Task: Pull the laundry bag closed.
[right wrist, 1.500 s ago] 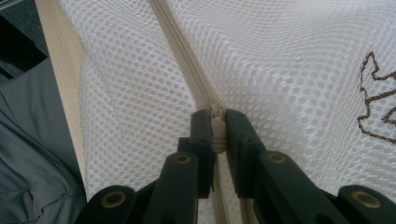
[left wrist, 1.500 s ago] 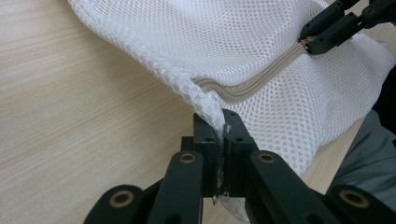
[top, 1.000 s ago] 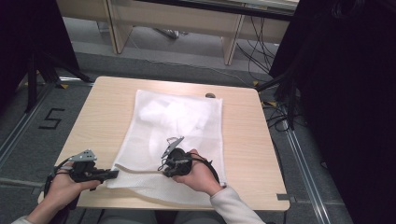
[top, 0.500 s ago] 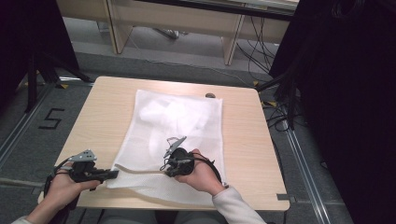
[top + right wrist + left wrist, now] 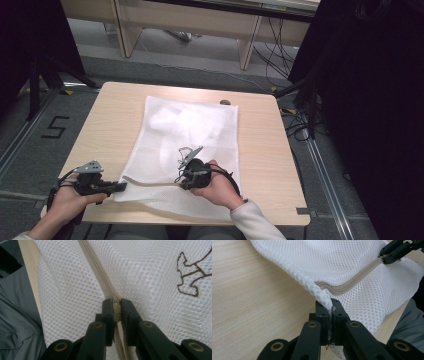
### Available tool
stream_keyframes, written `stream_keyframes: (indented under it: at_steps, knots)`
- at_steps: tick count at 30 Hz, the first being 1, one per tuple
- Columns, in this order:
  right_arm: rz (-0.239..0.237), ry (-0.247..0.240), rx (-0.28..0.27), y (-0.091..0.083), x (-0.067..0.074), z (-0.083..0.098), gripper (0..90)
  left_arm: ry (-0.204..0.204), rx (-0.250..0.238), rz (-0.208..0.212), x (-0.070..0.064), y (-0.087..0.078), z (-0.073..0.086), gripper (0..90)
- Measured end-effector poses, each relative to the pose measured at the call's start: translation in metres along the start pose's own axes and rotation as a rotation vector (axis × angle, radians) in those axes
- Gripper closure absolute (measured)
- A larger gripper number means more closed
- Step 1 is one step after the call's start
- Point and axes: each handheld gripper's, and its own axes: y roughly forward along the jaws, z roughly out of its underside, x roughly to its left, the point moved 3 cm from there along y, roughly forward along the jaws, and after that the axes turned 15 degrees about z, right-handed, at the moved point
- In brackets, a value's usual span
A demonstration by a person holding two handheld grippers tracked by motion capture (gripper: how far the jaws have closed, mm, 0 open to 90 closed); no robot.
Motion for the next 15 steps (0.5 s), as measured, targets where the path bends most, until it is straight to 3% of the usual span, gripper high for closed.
stream_keyframes:
  at_steps: [15]
  knots:
    - [0.006,0.001,0.003,-0.0039,-0.0035,0.0038,82.3,-0.006,-0.005,0.0,0.0,0.0001,0.0002,85.6]
